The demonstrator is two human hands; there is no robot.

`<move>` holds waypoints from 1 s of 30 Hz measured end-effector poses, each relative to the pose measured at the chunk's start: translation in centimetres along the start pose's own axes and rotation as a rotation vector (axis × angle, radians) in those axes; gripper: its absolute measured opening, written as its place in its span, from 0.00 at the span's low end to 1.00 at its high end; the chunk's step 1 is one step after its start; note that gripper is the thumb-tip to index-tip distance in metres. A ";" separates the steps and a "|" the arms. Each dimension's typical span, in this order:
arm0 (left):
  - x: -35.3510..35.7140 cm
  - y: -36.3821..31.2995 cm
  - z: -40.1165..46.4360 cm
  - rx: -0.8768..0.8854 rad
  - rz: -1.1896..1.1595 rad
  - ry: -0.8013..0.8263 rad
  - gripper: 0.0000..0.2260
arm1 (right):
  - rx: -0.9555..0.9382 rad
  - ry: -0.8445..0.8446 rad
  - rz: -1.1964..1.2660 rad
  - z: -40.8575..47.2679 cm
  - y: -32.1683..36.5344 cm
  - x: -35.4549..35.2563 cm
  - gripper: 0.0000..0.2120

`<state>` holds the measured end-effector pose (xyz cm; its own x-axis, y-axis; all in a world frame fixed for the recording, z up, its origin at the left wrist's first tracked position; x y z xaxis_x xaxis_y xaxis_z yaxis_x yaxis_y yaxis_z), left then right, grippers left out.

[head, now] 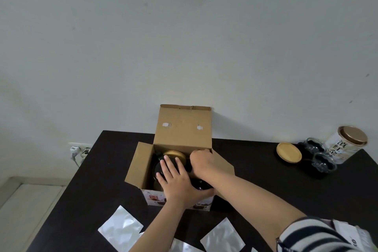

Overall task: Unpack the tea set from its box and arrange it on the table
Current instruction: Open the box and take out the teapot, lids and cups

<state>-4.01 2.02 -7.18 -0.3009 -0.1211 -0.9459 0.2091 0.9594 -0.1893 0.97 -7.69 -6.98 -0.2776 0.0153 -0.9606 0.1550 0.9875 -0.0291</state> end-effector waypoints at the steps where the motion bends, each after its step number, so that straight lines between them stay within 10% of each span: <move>1: 0.1 0.0 0.0 -0.004 0.001 0.005 0.71 | 0.015 -0.023 -0.004 0.0 -0.1 0.1 0.14; 15: 0.0 -0.1 -0.4 -0.028 0.014 0.020 0.71 | -0.031 -0.358 0.446 -6.3 -7.3 -7.2 0.33; 30: 0.2 -0.1 -0.6 -0.065 0.073 -0.024 0.68 | 0.481 -0.116 0.549 -18.7 -35.7 6.5 0.34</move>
<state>-4.67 2.04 -7.18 -0.2642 -0.0555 -0.9629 0.1683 0.9804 -0.1027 -24.04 -39.88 -7.00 0.0576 0.4448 -0.8938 0.6487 0.6638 0.3721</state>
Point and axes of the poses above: each hand's wrist, its own z-axis towards the middle knuckle, its own x-axis out of the palm, y = z × x, the point moved 8 cm from there along z, towards the middle knuckle, and after that the axes turned 1 degree about z, right-handed, at the moved point
